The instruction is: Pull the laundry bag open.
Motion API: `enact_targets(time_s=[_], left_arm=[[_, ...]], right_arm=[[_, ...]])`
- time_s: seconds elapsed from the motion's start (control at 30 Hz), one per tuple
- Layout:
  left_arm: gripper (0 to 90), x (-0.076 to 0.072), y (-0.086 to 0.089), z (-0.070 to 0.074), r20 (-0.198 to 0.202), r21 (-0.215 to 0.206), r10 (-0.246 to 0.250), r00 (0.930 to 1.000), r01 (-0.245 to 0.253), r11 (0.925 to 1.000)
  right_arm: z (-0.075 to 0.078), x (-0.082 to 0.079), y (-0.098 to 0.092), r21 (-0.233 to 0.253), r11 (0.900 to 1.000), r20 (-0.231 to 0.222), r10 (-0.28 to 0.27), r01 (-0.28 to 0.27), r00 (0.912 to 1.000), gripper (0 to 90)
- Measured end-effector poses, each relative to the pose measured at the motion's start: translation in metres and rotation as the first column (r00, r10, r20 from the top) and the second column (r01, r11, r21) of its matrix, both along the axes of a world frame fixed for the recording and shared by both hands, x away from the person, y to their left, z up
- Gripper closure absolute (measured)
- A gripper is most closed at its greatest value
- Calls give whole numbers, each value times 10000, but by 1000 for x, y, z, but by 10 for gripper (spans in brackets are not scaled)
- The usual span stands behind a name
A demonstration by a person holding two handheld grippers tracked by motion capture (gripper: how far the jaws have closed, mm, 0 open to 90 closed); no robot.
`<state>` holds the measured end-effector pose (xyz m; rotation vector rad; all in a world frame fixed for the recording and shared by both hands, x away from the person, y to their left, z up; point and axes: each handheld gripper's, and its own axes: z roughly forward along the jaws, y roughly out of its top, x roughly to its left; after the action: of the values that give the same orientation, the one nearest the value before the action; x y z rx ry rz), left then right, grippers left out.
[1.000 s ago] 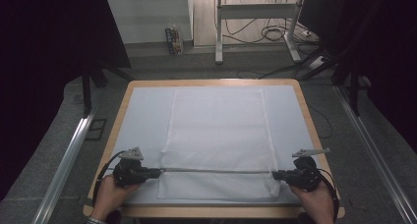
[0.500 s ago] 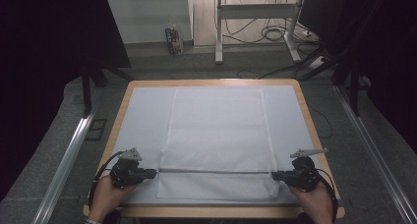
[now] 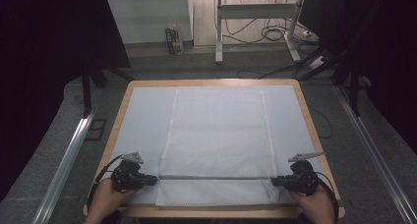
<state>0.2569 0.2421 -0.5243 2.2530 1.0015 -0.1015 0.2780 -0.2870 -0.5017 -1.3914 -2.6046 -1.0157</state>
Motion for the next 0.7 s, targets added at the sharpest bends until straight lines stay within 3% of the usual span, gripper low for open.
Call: enact_targets(time_s=[0.07, 0.17, 0.47, 0.7], left_arm=[[843, 0, -1, -2, 32, 147, -52, 10000, 52, 9999], [751, 0, -5, -4, 92, 459, -179, 9998, 174, 9988], [483, -1, -6, -1, 745, 240, 106, 9972, -124, 9996], [271, -1, -12, 0, 1554, 534, 261, 9875, -348, 9980]], right_arm=[[-1, -1, 0, -194, 9998, 19, -51, 51, 10000, 751], [0, 0, -2, -119, 9999, 177, -115, 117, 9998, 678], [3, 2, -2, 187, 9994, 693, -311, 298, 9971, 424], [8, 3, 1, 230, 9996, 1369, -220, 190, 9903, 240]])
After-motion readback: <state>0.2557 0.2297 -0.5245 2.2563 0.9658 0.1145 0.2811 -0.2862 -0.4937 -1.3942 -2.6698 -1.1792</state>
